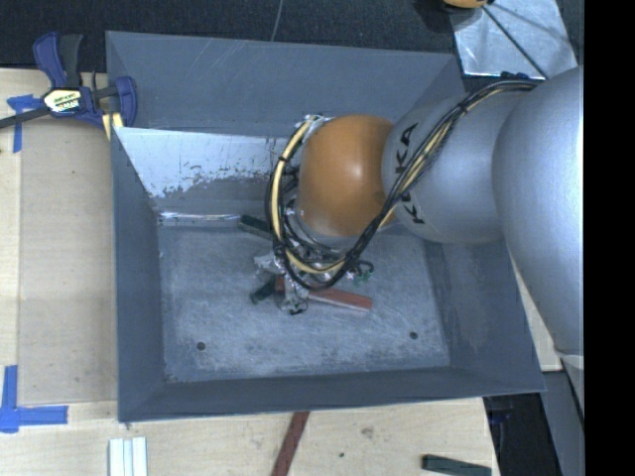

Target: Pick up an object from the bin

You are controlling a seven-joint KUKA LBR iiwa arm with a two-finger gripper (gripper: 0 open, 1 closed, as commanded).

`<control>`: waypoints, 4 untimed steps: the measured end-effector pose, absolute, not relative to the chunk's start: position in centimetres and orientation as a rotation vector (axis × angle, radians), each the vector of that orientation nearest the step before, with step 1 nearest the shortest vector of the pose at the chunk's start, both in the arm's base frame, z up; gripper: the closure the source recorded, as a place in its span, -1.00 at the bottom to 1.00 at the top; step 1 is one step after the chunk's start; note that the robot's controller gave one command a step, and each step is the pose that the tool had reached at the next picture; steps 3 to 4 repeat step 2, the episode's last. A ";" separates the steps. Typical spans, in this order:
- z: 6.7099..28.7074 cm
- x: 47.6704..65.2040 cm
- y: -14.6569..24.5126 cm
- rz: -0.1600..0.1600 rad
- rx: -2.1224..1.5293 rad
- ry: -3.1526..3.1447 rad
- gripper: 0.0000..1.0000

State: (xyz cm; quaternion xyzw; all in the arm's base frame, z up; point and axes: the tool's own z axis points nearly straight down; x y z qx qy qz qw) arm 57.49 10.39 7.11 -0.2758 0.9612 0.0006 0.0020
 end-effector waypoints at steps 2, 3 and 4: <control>28.8 58.0 7.6 -0.003 -1.069 2.942 1.00; 28.8 58.0 7.6 -0.003 -1.069 2.942 1.00; 28.8 58.0 7.6 -0.003 -1.069 2.942 1.00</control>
Offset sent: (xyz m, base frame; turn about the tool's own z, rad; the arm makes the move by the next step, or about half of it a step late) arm 0.0036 -0.0273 0.2124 -0.1396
